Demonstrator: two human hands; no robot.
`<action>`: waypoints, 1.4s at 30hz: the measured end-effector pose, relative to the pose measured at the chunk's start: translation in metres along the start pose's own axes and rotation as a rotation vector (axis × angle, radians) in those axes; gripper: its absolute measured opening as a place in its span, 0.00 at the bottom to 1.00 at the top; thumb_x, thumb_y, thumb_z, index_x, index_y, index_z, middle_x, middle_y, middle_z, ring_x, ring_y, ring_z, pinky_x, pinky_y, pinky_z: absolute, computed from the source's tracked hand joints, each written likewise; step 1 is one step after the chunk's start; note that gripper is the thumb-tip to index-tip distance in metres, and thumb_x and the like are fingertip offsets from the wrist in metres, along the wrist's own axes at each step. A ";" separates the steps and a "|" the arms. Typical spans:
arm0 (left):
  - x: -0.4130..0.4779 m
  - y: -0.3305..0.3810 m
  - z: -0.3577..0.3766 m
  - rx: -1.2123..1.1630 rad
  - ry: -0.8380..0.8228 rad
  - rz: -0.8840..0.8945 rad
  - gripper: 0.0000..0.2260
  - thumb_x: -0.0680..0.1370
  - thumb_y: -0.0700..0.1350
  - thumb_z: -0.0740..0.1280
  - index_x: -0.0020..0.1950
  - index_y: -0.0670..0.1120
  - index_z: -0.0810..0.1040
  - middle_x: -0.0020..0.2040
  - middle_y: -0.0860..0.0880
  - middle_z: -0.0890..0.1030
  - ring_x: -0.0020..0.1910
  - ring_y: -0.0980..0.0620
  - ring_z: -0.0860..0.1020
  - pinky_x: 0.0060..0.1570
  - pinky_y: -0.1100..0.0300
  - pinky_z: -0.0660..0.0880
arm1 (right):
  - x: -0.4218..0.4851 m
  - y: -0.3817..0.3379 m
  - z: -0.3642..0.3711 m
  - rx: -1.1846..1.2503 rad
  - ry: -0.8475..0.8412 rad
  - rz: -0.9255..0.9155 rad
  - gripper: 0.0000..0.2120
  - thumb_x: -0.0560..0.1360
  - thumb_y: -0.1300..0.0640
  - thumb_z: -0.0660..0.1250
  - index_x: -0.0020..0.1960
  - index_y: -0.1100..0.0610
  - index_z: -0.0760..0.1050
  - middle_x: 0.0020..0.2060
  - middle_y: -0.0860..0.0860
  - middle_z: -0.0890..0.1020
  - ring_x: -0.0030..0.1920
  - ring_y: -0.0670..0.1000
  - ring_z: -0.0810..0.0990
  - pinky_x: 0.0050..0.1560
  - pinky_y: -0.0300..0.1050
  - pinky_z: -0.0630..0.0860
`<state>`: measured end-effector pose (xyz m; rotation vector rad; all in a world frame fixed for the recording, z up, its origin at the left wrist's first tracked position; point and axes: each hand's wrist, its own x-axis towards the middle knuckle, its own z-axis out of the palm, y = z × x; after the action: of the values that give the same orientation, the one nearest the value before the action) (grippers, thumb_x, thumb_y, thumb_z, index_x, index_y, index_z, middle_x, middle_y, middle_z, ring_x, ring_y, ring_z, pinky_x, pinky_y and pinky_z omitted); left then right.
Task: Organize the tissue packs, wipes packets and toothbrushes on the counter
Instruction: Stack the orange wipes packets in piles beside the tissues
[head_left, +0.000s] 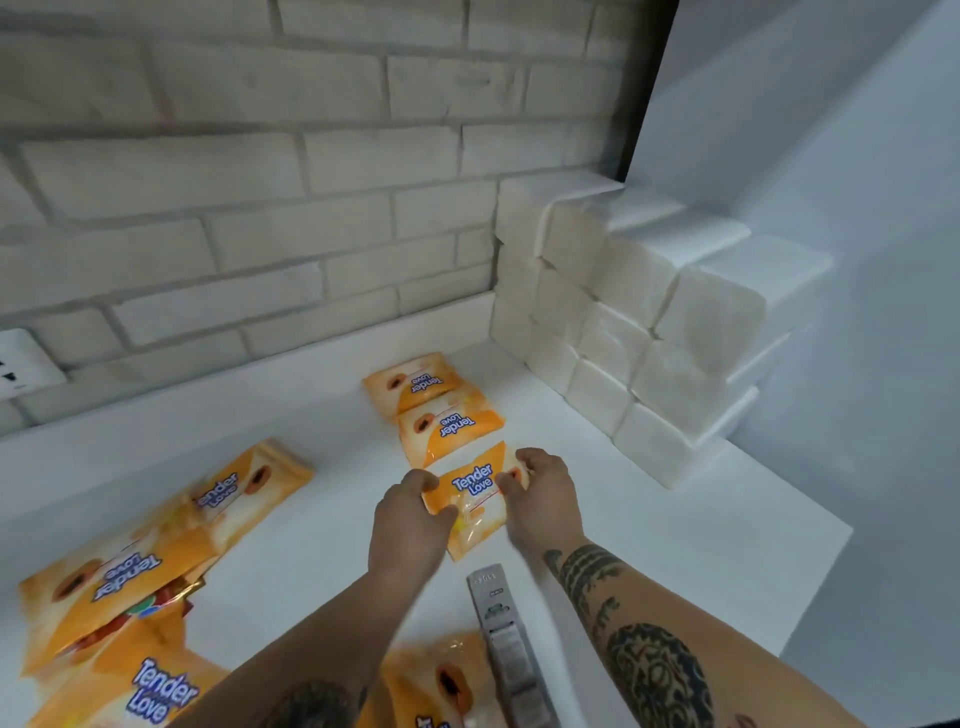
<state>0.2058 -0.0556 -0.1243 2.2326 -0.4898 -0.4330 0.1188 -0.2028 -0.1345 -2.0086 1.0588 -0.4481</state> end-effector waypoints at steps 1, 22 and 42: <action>0.002 0.000 0.003 0.020 0.004 0.006 0.17 0.78 0.48 0.72 0.66 0.49 0.77 0.60 0.46 0.79 0.57 0.46 0.79 0.50 0.60 0.72 | 0.002 0.001 0.004 -0.036 0.015 -0.018 0.20 0.81 0.50 0.69 0.71 0.54 0.75 0.67 0.54 0.76 0.66 0.55 0.74 0.67 0.47 0.70; 0.021 0.008 0.017 0.692 -0.043 0.329 0.20 0.85 0.59 0.53 0.77 0.60 0.66 0.79 0.53 0.66 0.70 0.44 0.67 0.62 0.49 0.70 | 0.029 0.012 0.004 -0.646 -0.226 -0.375 0.24 0.88 0.47 0.47 0.82 0.50 0.60 0.82 0.49 0.61 0.82 0.58 0.56 0.77 0.58 0.64; 0.011 0.004 0.002 0.638 -0.113 0.337 0.26 0.85 0.55 0.54 0.83 0.54 0.55 0.83 0.48 0.58 0.73 0.42 0.65 0.67 0.46 0.71 | 0.021 0.002 -0.001 -0.577 -0.224 -0.311 0.26 0.88 0.45 0.46 0.84 0.48 0.54 0.84 0.47 0.55 0.84 0.57 0.50 0.79 0.58 0.58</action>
<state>0.2136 -0.0640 -0.1242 2.6560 -1.1761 -0.2426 0.1296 -0.2209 -0.1364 -2.6800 0.7914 -0.0636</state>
